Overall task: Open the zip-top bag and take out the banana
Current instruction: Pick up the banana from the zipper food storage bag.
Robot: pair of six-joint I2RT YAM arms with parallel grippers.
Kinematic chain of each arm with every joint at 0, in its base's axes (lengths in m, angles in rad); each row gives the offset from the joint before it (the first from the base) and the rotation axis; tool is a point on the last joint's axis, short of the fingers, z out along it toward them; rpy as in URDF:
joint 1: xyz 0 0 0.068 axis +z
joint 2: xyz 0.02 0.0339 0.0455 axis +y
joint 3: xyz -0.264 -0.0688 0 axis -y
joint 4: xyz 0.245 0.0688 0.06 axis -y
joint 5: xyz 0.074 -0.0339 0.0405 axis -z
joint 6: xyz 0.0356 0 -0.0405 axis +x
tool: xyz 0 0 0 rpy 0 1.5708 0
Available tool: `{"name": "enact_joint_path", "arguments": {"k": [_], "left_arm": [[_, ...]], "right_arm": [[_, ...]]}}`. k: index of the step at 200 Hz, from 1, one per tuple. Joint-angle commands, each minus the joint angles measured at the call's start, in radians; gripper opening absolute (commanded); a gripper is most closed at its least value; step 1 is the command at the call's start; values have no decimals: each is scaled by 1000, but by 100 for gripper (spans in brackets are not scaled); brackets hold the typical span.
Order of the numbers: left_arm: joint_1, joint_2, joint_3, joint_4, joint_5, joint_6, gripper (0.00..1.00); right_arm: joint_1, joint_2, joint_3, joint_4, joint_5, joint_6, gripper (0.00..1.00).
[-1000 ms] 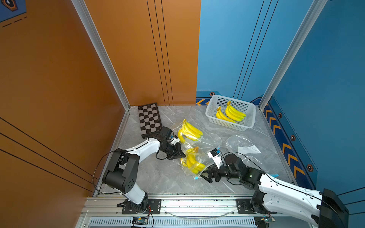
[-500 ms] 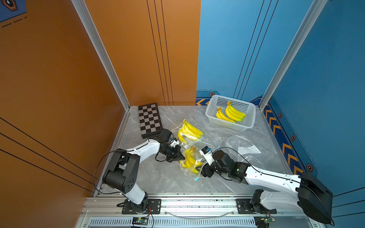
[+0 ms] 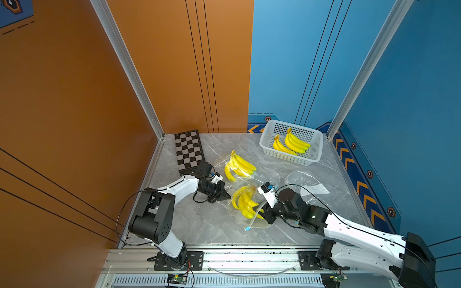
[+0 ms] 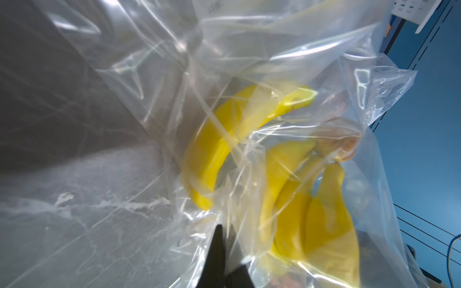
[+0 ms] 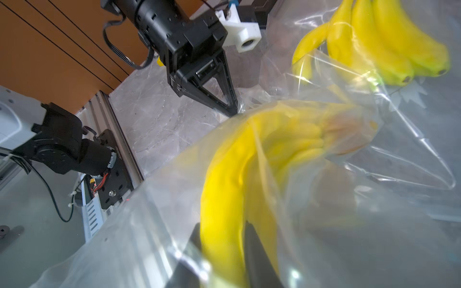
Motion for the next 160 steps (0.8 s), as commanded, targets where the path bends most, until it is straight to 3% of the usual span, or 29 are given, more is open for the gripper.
{"name": "enact_joint_path", "arguments": {"k": [1, 54, 85, 102, 143, 160], "left_arm": [[17, 29, 28, -13, 3, 14, 0], [54, 74, 65, -13, -36, 19, 0], [-8, 74, 83, -1, -23, 9, 0], [-33, 56, 86, 0, -54, -15, 0], [5, 39, 108, 3, -92, -44, 0], [51, 38, 114, 4, -120, -58, 0]], "right_arm": [[-26, -92, 18, -137, -13, 40, 22], [-119, -326, -17, -311, -40, 156, 23], [-143, -385, -94, -177, 41, 325, 21], [-146, -360, -98, -153, 16, 401, 20], [-148, -387, 99, -559, -124, 388, 23], [-158, -439, 143, -635, -170, 406, 24]]}}
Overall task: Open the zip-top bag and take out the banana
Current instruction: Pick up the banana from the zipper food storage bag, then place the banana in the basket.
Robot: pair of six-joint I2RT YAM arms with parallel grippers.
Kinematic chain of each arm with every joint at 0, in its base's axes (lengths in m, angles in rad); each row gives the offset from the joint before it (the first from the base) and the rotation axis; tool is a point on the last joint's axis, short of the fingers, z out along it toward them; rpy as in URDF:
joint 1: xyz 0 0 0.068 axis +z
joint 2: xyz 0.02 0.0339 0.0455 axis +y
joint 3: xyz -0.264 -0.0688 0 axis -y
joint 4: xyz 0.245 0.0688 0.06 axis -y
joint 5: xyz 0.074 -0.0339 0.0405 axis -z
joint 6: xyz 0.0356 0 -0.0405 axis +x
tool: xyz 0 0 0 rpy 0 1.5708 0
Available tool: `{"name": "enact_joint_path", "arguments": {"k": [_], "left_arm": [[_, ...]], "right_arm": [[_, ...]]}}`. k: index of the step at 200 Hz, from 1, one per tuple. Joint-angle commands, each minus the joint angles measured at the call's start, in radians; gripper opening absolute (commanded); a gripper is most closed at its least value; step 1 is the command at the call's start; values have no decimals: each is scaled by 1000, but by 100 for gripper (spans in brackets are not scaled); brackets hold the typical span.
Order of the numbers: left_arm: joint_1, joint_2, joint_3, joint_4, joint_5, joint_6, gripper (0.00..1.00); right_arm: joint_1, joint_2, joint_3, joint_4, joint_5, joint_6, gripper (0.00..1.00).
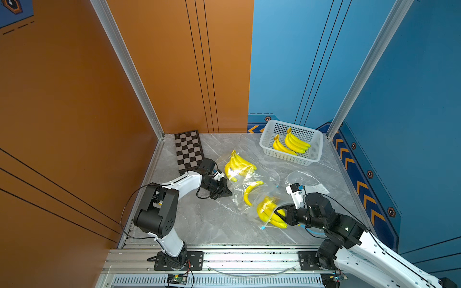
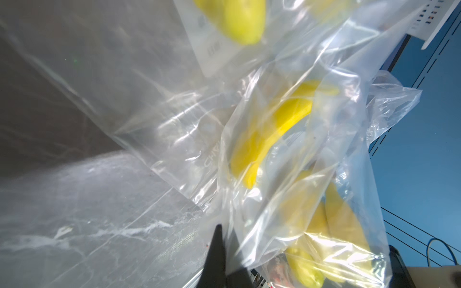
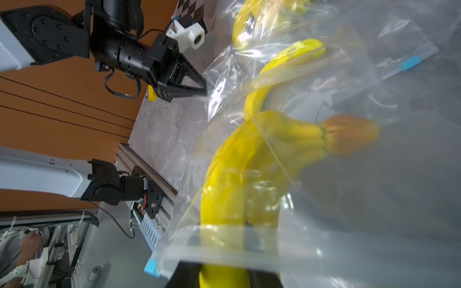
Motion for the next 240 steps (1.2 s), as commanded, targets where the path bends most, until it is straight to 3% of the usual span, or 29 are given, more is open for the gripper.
{"name": "enact_joint_path", "arguments": {"k": [1, 37, 63, 90, 122, 136, 144, 158, 167, 206, 229, 240], "left_arm": [[60, -25, 28, -1, -62, -26, 0], [115, -10, 76, -2, -72, -38, 0], [126, -12, 70, -2, -77, -44, 0], [135, -15, 53, -1, -82, -45, 0], [141, -12, 22, -2, -82, -40, 0], [140, -9, 19, -1, -75, -41, 0], [137, -12, 16, -2, -71, -40, 0], [128, -21, 8, -2, -67, -39, 0], [120, -27, -1, -2, -65, -39, 0], [83, -56, -50, -2, -70, -46, 0], [61, -70, -75, -1, -78, -53, 0], [50, -78, -83, -2, -83, -55, 0]], "right_arm": [[-13, -82, 105, -188, -93, 40, 24], [-19, -134, 95, -189, -215, 123, 24], [-21, -173, 148, -186, -221, 151, 24], [-40, -193, 277, -187, -130, 143, 24], [-56, -88, 425, -152, -15, 45, 27], [-60, -27, 481, -153, 151, -20, 31], [-60, 9, 496, -148, 271, -38, 28], [-131, 98, 515, -115, 427, -61, 30], [-191, 172, 523, -75, 456, -81, 30], [-550, 521, 511, 361, 246, -31, 30], [-652, 761, 597, 515, 183, -13, 31], [-677, 861, 641, 567, 142, -17, 40]]}}
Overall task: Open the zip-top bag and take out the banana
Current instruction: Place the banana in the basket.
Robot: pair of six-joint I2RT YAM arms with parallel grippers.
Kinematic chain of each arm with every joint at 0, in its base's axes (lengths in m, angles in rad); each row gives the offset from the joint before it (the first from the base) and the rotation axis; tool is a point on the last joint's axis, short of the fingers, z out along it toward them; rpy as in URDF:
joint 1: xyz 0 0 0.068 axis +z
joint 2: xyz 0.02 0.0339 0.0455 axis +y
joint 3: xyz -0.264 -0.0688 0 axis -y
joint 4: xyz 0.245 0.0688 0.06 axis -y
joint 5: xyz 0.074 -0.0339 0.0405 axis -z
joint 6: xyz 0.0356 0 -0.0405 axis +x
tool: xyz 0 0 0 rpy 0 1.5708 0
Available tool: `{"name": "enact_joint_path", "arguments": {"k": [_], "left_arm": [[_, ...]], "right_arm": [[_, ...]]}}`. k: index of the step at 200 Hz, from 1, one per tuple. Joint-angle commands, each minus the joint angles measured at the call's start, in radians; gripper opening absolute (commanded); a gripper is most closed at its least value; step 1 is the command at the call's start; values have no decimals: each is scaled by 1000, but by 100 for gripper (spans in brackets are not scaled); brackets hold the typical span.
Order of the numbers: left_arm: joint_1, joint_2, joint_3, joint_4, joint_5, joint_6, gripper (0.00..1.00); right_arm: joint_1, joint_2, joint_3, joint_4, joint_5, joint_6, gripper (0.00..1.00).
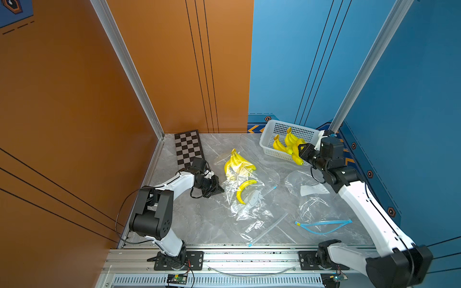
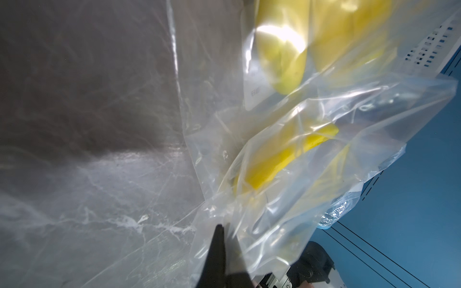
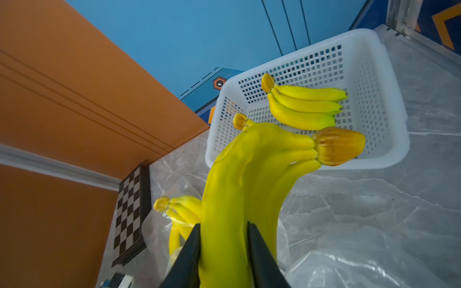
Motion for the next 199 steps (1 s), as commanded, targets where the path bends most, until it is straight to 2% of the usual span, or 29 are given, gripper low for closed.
{"name": "enact_joint_path", "arguments": {"k": [1, 11, 26, 45, 64, 78, 98, 120, 136, 161, 177, 199], "left_arm": [[-22, -35, -29, -13, -19, -14, 0], [-28, -40, -35, -13, -23, -18, 0], [-30, -47, -35, -13, -28, -25, 0], [-30, -50, -27, -13, -28, -31, 0], [-34, -46, -14, -13, -25, -32, 0], [-37, -39, -4, -13, -20, -31, 0], [-43, -38, 2, -13, -14, -30, 0], [-47, -43, -5, -13, -8, -25, 0], [-47, -52, -20, -13, -8, -21, 0], [-45, -62, -53, -13, -11, -18, 0], [-45, -67, -74, -13, -14, -12, 0], [-44, -66, -89, -13, -17, -10, 0]], "right_arm": [[-56, 151, 99, 259, -97, 8, 41], [-73, 230, 141, 282, -134, 19, 59], [-89, 308, 214, 231, -178, 11, 76], [-90, 274, 203, 203, -187, -36, 86], [-72, 130, 139, 116, -202, -114, 87], [-39, -16, 55, 31, -269, -170, 86], [61, -237, -119, -112, -376, -205, 85], [261, -453, -317, -331, -401, -204, 78], [407, -600, -463, -414, -356, -137, 64], [572, -790, -650, -427, -331, 13, 47], [668, -866, -746, -400, -324, 104, 42], [778, -898, -825, -385, -269, 171, 41]]}}
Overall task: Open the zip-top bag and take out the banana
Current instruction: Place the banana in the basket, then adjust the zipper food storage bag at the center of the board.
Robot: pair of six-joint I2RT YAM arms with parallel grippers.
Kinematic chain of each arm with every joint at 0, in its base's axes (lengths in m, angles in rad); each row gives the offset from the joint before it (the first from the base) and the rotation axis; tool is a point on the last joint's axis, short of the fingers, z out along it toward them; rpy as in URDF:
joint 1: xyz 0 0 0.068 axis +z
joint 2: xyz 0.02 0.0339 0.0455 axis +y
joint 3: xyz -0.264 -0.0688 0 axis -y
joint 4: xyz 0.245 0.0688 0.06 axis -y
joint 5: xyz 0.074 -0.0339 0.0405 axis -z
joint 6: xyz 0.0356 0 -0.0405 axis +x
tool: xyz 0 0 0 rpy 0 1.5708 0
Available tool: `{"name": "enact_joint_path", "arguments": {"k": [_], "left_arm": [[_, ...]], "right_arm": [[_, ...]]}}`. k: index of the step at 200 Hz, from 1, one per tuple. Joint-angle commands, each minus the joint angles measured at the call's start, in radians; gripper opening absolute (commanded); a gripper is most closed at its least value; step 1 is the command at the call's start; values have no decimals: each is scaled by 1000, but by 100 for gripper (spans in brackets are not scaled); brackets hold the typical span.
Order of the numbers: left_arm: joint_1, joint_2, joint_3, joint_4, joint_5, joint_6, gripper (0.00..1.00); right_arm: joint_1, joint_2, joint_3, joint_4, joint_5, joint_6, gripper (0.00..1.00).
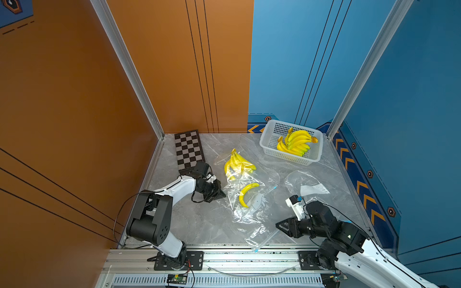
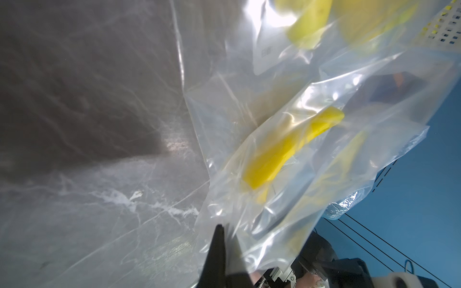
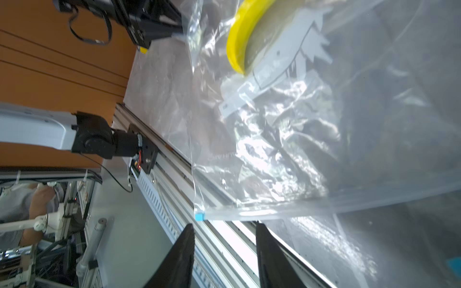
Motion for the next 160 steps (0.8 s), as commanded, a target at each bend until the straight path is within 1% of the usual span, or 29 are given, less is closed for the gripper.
{"name": "enact_joint_path", "arguments": {"k": [1, 26, 41, 57, 66, 78, 92, 115, 160], "left_arm": [[-2, -14, -24, -13, -7, 13, 0], [7, 4, -31, -29, -15, 27, 0], [18, 15, -38, -44, -25, 45, 0], [28, 20, -49, -44, -24, 51, 0], [30, 22, -55, -44, -22, 54, 0], [30, 23, -60, -44, -18, 57, 0], [30, 18, -66, -44, -23, 59, 0], [30, 14, -75, -44, -20, 59, 0], [30, 8, -85, -44, -19, 58, 0]], "right_arm": [[90, -32, -60, -5, 68, 134, 41], [154, -4, -126, 69, 91, 183, 40], [179, 31, -139, 103, 92, 184, 39], [199, 48, -144, 103, 105, 177, 33], [203, 53, -150, 97, 112, 174, 25], [204, 57, -157, 86, 139, 167, 23], [203, 60, -164, 86, 183, 159, 15], [203, 78, -169, 110, 239, 148, 14], [202, 147, -190, 200, 289, 134, 14]]}}
